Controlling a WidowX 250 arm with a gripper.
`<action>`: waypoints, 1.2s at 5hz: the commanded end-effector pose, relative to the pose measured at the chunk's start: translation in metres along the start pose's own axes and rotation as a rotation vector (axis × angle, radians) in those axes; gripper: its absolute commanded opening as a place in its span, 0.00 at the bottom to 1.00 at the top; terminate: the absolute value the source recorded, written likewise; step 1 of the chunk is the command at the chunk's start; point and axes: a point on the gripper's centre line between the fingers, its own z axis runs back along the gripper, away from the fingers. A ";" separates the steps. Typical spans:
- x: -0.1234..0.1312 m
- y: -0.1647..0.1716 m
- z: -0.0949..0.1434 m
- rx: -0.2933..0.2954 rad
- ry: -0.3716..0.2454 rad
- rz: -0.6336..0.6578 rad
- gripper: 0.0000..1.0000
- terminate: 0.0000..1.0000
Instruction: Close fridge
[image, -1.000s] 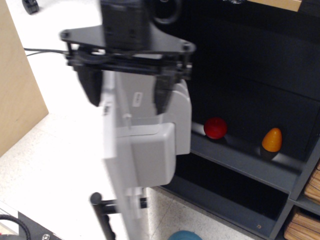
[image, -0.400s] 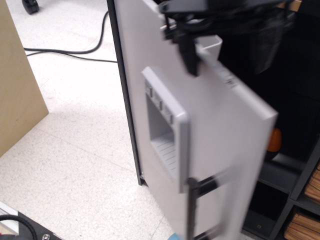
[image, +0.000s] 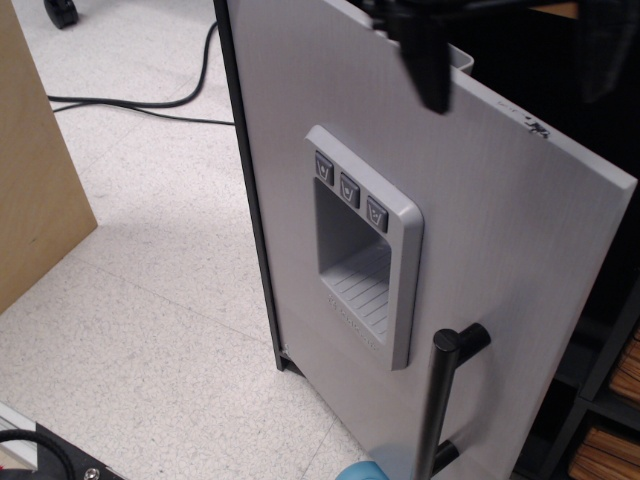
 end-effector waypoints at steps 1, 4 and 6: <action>-0.021 0.044 -0.017 0.051 -0.006 -0.195 1.00 0.00; -0.017 0.044 -0.085 0.008 -0.011 -0.350 1.00 0.00; -0.011 0.005 -0.104 -0.022 -0.042 -0.373 1.00 0.00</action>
